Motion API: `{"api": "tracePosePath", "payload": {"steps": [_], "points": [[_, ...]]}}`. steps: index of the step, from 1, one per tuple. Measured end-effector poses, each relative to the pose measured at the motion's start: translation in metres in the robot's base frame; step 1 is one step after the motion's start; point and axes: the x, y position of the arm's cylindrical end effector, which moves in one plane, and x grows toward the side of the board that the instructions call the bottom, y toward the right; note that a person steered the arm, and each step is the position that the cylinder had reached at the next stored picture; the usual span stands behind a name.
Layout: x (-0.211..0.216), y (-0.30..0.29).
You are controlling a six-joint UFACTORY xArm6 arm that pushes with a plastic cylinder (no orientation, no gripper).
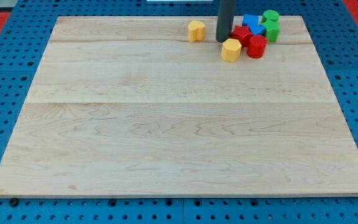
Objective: Push the yellow hexagon into the group of blocks
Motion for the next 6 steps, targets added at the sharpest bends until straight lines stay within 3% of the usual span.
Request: {"api": "tracePosePath", "payload": {"steps": [1, 3, 4, 6], "points": [[0.001, 0.002], [0.024, -0.06], [0.064, -0.045], [0.053, -0.006]]}}
